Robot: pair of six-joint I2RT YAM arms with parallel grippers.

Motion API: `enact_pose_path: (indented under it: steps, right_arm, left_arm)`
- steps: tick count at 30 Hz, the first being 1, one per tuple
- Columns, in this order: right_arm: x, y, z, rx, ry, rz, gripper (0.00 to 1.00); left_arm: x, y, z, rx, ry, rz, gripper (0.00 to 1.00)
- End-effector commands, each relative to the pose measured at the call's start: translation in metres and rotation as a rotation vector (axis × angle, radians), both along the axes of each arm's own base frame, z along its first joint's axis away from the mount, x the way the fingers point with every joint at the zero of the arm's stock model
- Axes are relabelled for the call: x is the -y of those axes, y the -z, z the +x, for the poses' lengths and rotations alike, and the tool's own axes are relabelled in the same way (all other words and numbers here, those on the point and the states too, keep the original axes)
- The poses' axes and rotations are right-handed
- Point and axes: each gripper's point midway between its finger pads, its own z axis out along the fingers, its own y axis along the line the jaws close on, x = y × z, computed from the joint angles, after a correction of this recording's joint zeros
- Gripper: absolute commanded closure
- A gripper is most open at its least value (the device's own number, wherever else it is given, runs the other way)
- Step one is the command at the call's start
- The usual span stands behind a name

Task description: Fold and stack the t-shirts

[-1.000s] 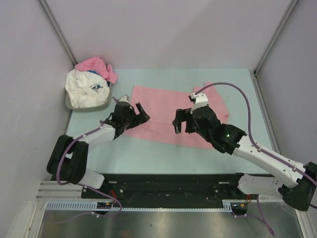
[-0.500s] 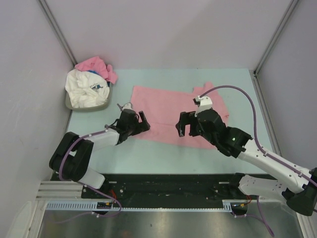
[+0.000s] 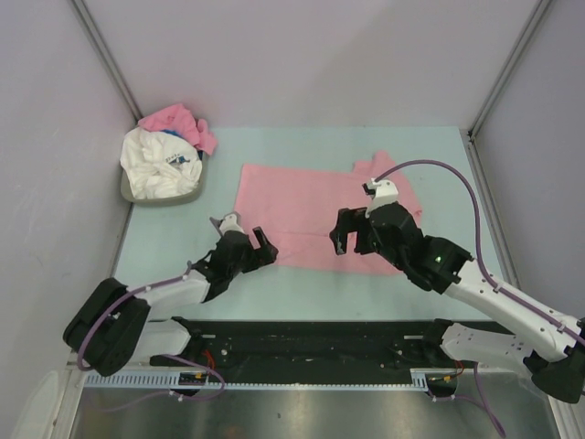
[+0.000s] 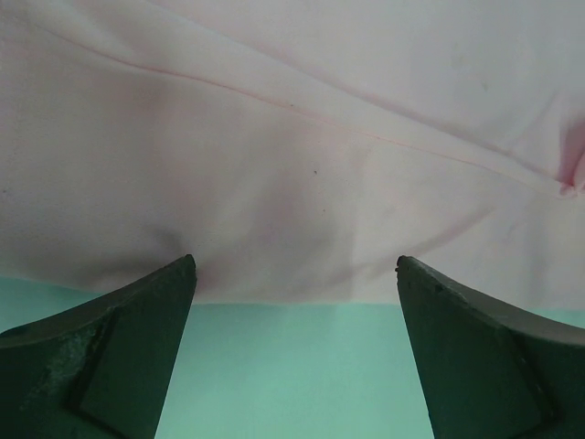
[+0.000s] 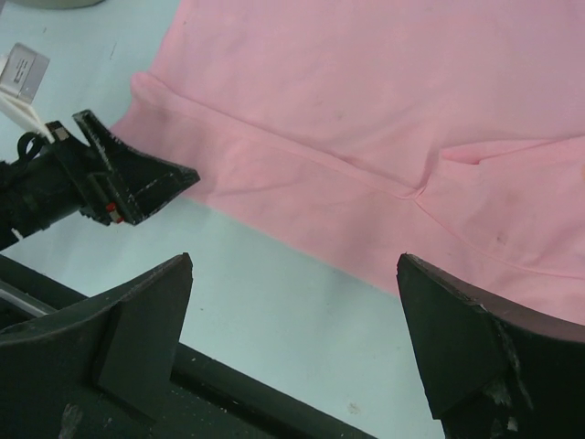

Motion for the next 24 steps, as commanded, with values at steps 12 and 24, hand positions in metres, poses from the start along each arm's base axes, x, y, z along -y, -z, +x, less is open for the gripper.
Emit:
enact_pose_path:
  steps: [12, 24]
  right_arm:
    - [0.011, -0.001, -0.006, -0.022, 0.036, 0.014, 0.00]
    - [0.061, 0.068, 0.104, -0.271, 0.282, 0.035, 0.00]
  left_arm:
    - [-0.053, 0.029, -0.133, -0.287, -0.062, 0.013, 0.00]
    - [0.006, -0.128, -0.022, 0.014, 0.027, 0.071, 0.00]
